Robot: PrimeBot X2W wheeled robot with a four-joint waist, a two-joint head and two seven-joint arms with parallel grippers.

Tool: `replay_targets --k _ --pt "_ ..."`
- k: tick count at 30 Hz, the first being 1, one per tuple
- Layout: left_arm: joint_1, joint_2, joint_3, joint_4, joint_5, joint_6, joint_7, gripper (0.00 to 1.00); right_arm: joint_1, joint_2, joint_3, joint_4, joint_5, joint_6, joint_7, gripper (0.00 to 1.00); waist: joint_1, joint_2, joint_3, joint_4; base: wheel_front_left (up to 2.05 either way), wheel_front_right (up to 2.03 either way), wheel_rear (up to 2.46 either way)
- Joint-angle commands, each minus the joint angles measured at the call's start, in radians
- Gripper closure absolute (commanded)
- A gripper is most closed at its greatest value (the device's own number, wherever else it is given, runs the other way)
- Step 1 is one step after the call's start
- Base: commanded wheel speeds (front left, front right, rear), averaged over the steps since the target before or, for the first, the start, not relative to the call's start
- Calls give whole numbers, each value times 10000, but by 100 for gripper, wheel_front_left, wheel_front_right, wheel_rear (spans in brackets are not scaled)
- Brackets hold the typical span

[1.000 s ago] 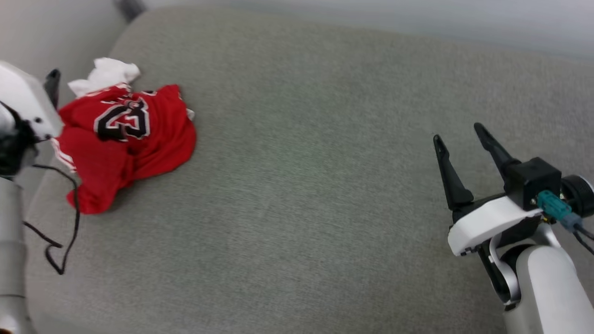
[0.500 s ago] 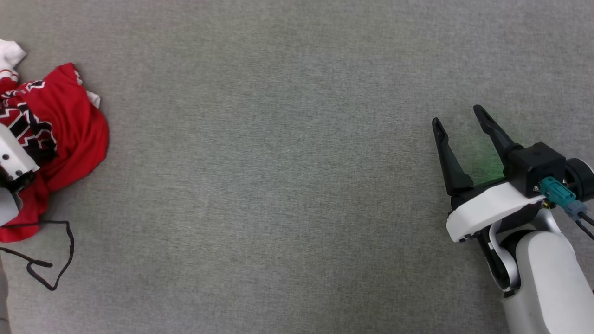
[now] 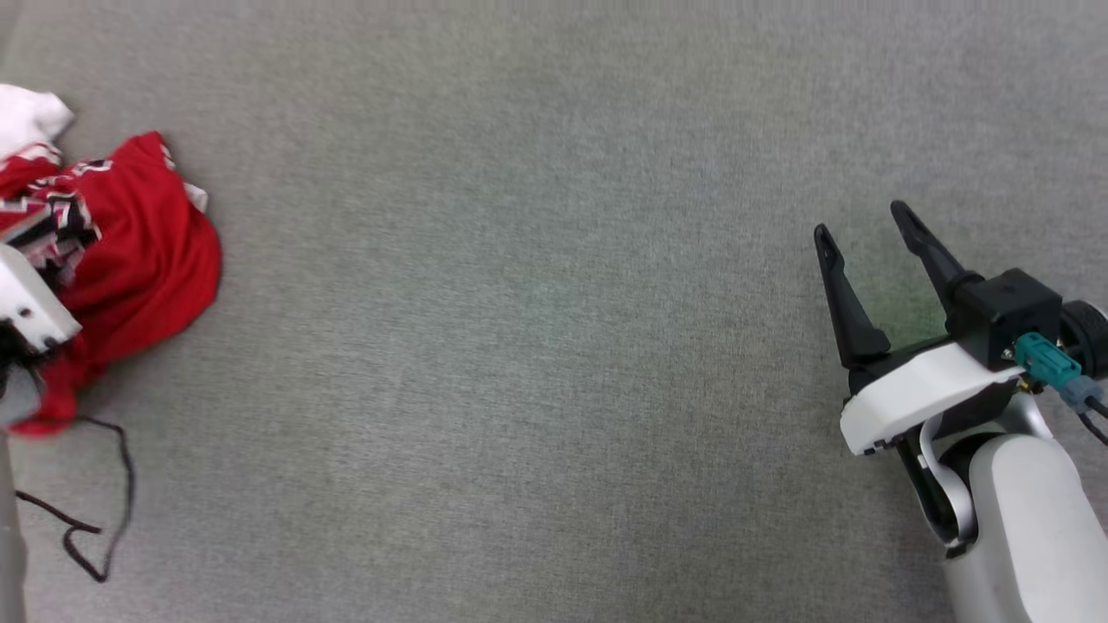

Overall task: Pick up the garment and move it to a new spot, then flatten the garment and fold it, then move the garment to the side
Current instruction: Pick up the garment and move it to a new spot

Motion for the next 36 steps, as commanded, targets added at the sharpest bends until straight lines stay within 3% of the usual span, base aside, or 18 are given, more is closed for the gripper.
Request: replay_targets --k 1,10,11,16,21,27,36 --pt "-197 287 -35 -274 411 155 -992 100 219 77 -79 101 38 -7 -80 0 -1 0 -533 188 0 0 0" --pt "-1141 518 -871 -719 1798 136 -4571 100 816 385 -315 424 172 -7 -298 0 -1 0 -2197 419 0 0 0" --pt "-1141 518 -871 -719 1798 136 -4571 100 816 385 -315 424 172 -7 -298 0 -1 0 -2197 419 0 0 0" --pt "-1877 647 -1455 -567 2416 -224 -6436 100 1174 567 -460 499 225 -7 -375 0 -1 0 -2959 237 0 0 0" --pt "-2525 408 -2032 -238 2680 -628 -7470 100 1597 677 -660 496 264 -7 -436 0 -1 0 -3610 -173 0 0 0" --pt "-2850 -621 -2929 -184 2725 -1000 -7700 100 2010 748 -808 381 295 -7 -355 0 -1 0 -4090 -883 0 0 0" --pt "-2440 -2795 -4380 -909 2202 -1487 -7757 100 2258 766 -942 136 453 -7 -145 0 -1 0 -4133 -1950 0 0 0"
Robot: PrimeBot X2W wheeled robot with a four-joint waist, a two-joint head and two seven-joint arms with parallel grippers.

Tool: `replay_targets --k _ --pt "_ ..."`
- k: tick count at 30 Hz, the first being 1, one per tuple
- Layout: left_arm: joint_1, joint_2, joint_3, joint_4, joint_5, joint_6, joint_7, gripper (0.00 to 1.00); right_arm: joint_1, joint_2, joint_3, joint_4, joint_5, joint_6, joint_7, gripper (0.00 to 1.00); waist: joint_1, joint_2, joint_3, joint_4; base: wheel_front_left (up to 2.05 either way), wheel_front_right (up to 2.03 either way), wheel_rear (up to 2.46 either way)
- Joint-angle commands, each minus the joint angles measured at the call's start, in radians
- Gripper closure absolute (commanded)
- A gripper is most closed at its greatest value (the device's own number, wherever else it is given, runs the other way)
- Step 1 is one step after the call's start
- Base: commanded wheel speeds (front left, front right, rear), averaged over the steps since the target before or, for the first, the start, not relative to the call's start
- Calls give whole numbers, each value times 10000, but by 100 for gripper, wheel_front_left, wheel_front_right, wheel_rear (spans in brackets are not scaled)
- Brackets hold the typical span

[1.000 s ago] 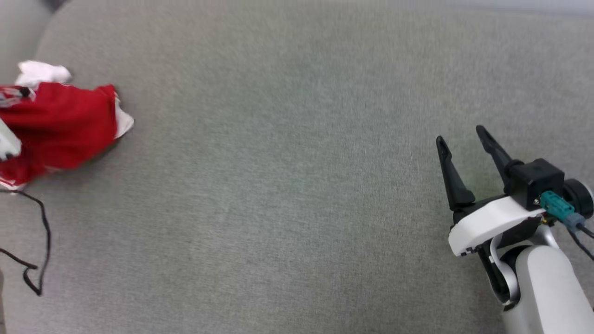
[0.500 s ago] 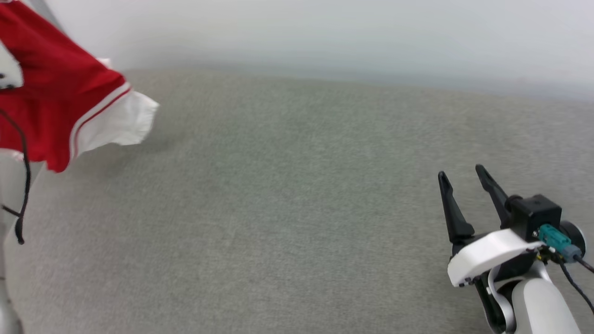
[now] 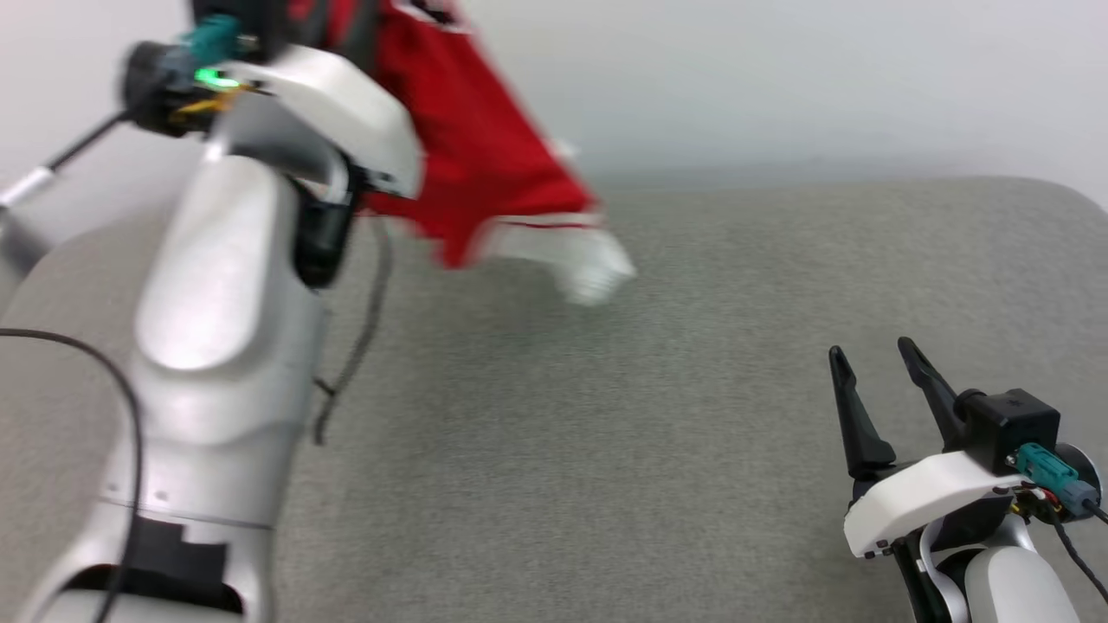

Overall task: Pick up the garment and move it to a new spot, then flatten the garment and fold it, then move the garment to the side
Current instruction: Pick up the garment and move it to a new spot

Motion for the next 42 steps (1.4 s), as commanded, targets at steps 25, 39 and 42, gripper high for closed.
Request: replay_targets --k 25,39,42 --pt "6825 -584 -1877 -1966 -368 667 -277 0 -299 23 -433 -520 -137 -5 132 0 2 0 1292 68 0 0 0" --pt "6699 -733 -1401 -2879 -233 1696 -1661 0 742 24 -634 -706 -51 -5 496 0 2 0 -348 852 0 0 0" --pt "6936 -514 -1102 -2913 -300 1961 -1696 0 995 23 -706 -854 66 -5 553 0 2 0 -491 811 0 0 0"
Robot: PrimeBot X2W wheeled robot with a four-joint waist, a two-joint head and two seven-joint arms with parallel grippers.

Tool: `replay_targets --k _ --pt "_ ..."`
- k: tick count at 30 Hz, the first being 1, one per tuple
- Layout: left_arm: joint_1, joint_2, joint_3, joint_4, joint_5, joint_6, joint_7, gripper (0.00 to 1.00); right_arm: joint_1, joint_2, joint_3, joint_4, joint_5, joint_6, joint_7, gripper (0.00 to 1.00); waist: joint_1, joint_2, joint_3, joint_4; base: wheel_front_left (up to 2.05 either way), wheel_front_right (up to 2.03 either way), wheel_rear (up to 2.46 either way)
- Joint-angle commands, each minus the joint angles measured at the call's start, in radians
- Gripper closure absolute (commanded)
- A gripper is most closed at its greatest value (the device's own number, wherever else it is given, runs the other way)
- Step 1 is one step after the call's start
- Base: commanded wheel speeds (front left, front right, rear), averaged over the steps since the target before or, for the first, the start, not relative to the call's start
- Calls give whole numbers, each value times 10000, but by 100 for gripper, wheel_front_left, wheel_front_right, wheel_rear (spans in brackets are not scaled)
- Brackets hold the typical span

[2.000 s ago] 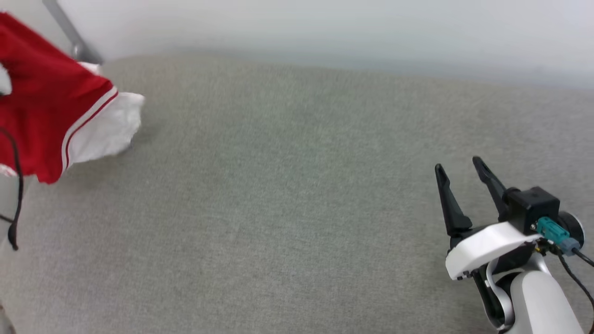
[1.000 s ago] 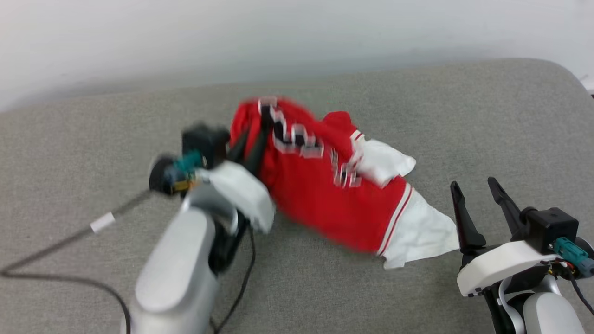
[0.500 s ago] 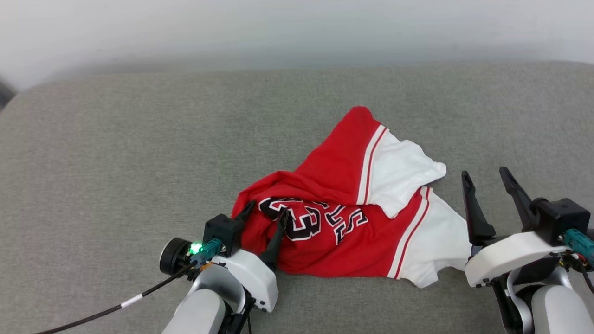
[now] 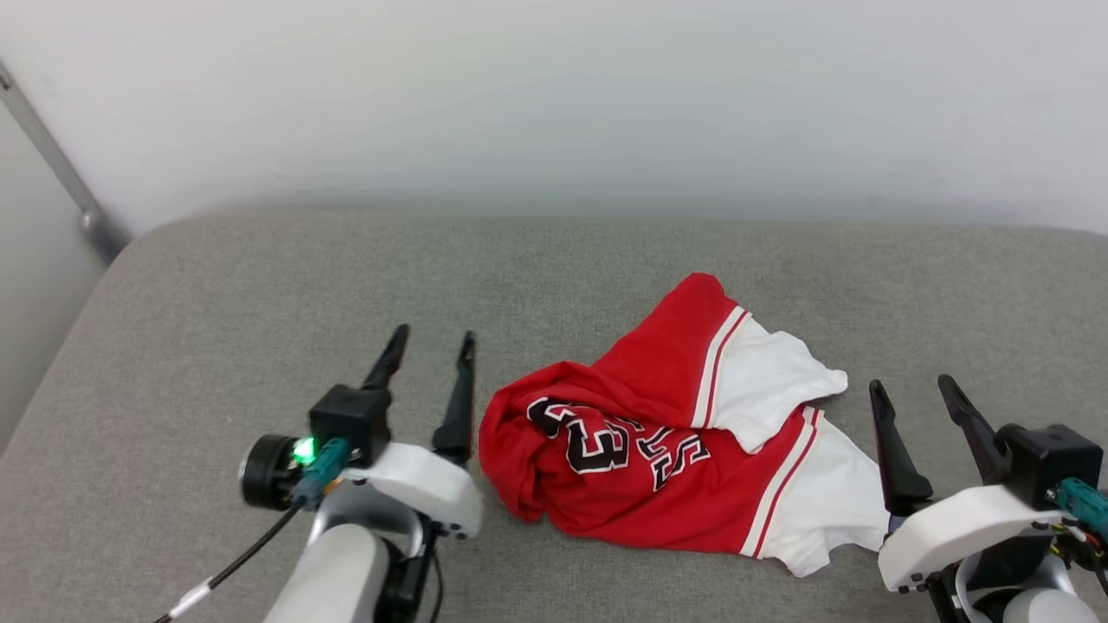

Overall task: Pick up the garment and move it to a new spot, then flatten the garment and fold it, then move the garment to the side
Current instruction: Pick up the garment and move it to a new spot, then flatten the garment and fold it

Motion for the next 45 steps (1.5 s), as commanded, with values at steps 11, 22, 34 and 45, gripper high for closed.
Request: replay_targets --k 11,22,34,45 --pt "1376 905 579 -266 -78 559 114 0 891 13 197 -557 182 -5 152 0 1 -1 -416 -403 0 0 0" --pt "1648 1050 558 -536 -246 678 363 0 1173 13 303 -859 180 -5 235 0 1 -1 -448 -628 0 0 0" --pt "61 1446 126 -541 -451 -369 1339 0 833 12 387 -752 267 -5 231 0 1 -1 -147 -715 0 0 0" --pt "-3622 2311 -1782 727 -2021 -2073 5950 0 208 14 658 -479 422 -5 4 0 1 -1 971 -1720 0 0 0"
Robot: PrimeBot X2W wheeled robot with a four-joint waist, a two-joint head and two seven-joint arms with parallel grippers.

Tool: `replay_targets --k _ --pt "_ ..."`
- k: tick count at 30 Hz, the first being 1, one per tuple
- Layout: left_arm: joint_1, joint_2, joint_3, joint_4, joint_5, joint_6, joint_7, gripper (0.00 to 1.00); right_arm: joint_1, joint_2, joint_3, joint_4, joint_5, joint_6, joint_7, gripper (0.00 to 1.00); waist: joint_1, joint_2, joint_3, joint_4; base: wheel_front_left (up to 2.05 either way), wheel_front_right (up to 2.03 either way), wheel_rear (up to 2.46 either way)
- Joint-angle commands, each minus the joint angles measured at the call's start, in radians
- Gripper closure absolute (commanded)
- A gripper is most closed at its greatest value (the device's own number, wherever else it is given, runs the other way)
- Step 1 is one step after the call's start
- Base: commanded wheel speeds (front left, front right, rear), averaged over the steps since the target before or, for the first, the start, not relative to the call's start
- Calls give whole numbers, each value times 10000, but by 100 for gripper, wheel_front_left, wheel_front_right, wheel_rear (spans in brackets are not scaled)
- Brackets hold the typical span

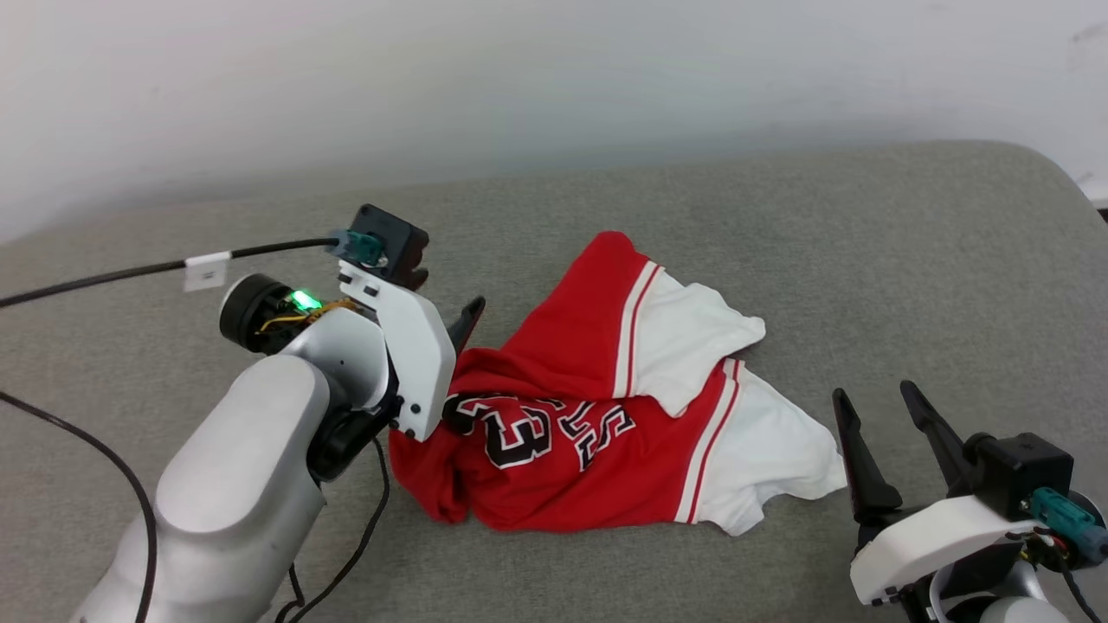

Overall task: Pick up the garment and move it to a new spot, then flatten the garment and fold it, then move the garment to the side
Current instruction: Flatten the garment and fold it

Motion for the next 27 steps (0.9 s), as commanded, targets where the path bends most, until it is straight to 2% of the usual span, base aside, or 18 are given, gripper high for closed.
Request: replay_targets --k 1,7,13,14,15,16,20,23,27 --pt "-292 243 -573 108 -489 -15 623 0 -242 15 34 77 92 -7 -90 0 -1 -1 392 -435 0 0 0" --pt "-904 1193 -1868 796 -2065 -21 2112 0 -476 14 193 435 338 -7 -390 0 -1 -1 885 -972 0 0 0" --pt "-1105 1532 -2479 1920 -2794 -23 2893 0 -688 15 294 746 432 -7 -596 0 -1 -1 1165 -1260 0 0 0" --pt "-1077 1474 -2521 2067 -3002 -23 3032 16 -723 15 291 780 443 -7 -613 0 -1 -1 1188 -1274 0 0 0" --pt "-1067 1417 -2544 2195 -3148 -24 3104 64 -753 15 293 812 448 -5 -619 0 -1 -1 1208 -1278 0 0 0" --pt "-1108 1384 -2602 2250 -3251 -24 3112 100 -783 15 295 832 468 -5 -633 0 -1 -1 1236 -1276 0 0 0" --pt "-1334 1251 -2807 2055 -3543 -26 2528 100 -762 15 188 880 431 -7 -645 0 -1 -1 1236 -1097 0 0 0" --pt "-1492 1365 -3114 1612 -3373 -23 1593 100 -711 12 98 892 323 -7 -580 0 -1 -1 1083 -802 0 0 0" --pt "-1515 1338 -2941 1216 -3194 27 149 100 -560 15 -21 786 222 -7 -505 0 -1 -1 784 -295 0 0 0"
